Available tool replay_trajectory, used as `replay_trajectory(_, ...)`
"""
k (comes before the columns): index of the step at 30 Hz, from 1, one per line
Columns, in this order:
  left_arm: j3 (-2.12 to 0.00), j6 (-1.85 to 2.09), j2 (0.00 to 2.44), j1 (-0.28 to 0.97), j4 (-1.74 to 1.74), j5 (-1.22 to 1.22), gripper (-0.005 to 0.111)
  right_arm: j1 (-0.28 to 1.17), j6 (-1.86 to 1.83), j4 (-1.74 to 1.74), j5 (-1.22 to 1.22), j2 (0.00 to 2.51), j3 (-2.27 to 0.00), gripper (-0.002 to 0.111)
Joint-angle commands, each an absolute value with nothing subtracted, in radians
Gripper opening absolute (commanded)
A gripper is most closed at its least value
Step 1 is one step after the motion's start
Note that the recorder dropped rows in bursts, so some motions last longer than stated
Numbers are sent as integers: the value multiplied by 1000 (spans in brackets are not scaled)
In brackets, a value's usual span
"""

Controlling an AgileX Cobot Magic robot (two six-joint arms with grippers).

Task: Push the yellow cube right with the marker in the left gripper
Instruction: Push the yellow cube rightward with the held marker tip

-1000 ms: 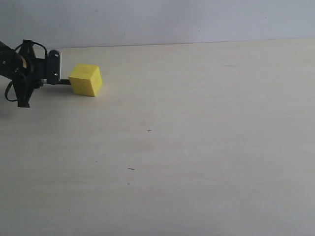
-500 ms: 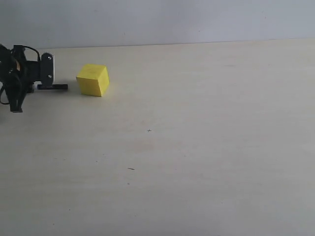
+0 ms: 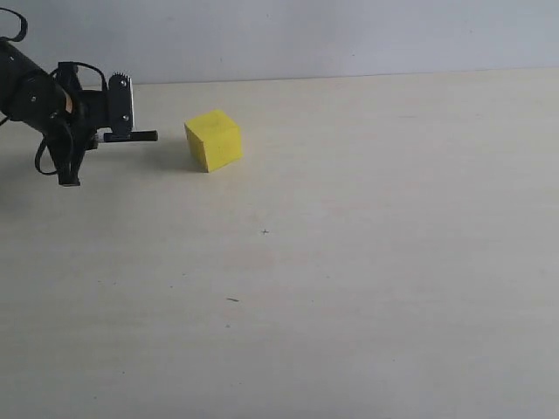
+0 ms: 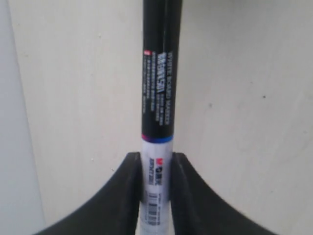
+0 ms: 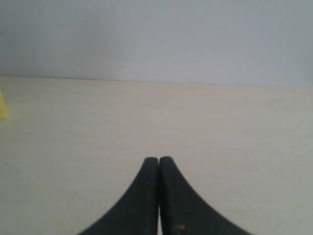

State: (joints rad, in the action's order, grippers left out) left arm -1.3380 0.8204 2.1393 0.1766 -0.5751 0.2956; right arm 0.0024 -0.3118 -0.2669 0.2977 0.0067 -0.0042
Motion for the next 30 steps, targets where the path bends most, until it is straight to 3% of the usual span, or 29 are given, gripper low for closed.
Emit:
replay_trajectory(1,-1340,803,2130,200,-566,343,0,5,-310,-260,290,7,0,0)
replay_trajectory(13,-1369,775,2138,326,-572,211,0,5,-310,-260,290,7,0,0)
replay_trajectory(21,-1376,768,2134,295,-574,379,0,5,-310,-260,290,7,0,0)
replay_trajectory(30,-1376,695,2149,303,-574,296,0,5,-310,-260,290,7,0,0)
